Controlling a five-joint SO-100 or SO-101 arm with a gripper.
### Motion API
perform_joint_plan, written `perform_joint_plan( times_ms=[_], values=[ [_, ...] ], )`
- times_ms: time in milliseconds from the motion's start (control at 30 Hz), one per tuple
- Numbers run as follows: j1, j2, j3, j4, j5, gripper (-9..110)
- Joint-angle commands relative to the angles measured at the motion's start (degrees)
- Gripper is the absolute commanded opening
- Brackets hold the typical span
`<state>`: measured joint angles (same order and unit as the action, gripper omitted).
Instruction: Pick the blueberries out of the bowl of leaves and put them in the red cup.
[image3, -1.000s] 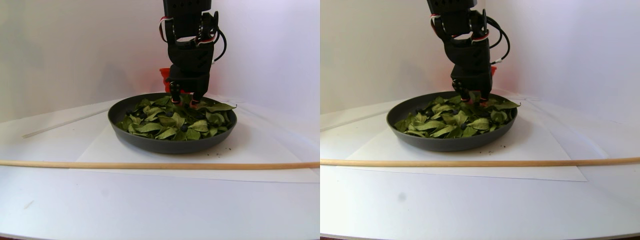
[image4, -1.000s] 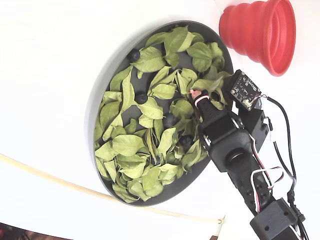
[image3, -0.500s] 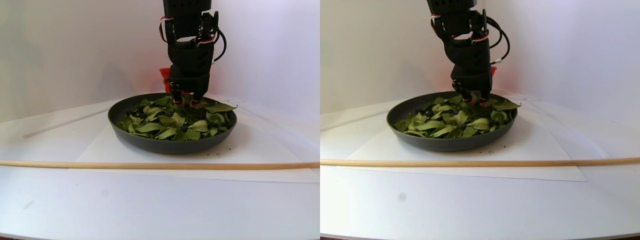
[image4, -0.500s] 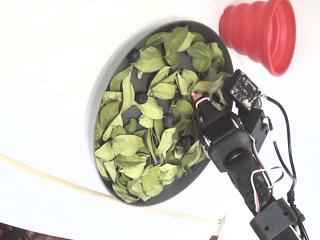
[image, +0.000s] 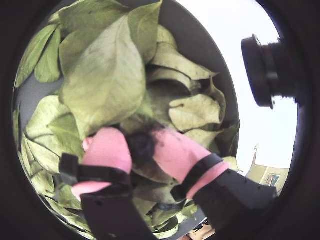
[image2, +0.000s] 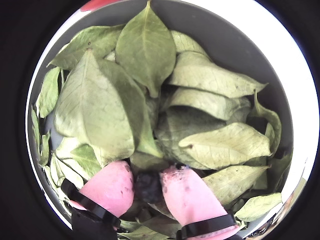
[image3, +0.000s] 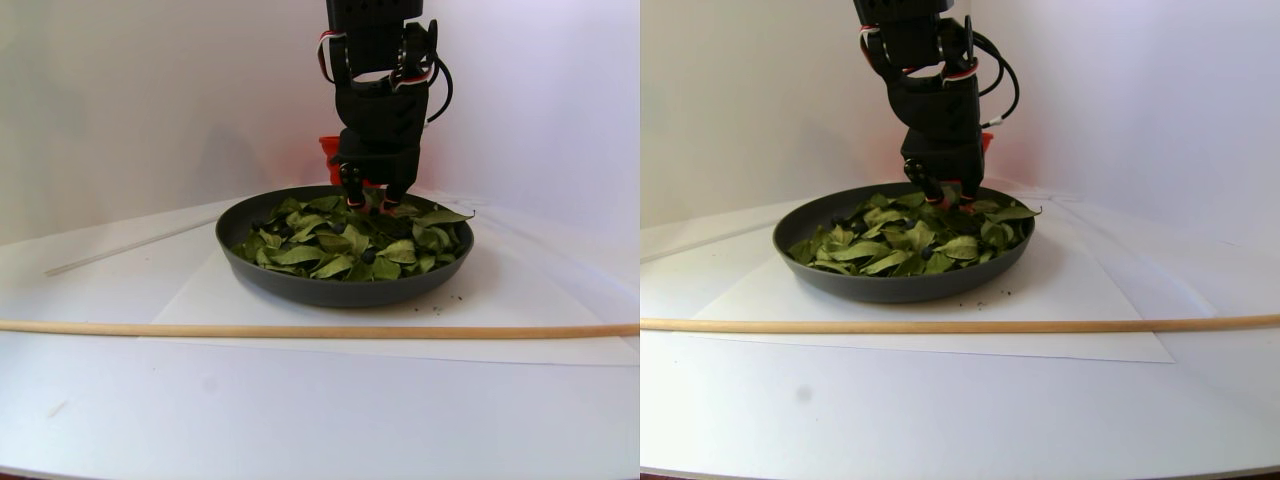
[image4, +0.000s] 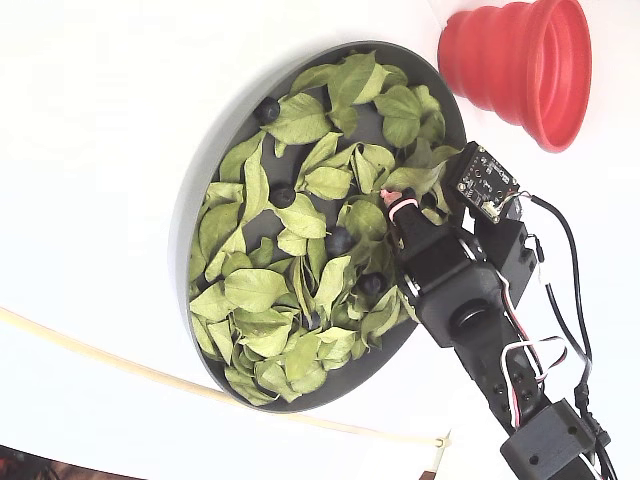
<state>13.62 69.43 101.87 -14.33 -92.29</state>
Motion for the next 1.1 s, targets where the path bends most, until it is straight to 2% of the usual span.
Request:
perform_joint_plan(
  times_ms=[0,1067],
  values=[
    [0.1,6.1,0.1,-1.1,-0.7,10],
    [-0.5,13.4,1.7,0.4,-3.3,10]
  ],
)
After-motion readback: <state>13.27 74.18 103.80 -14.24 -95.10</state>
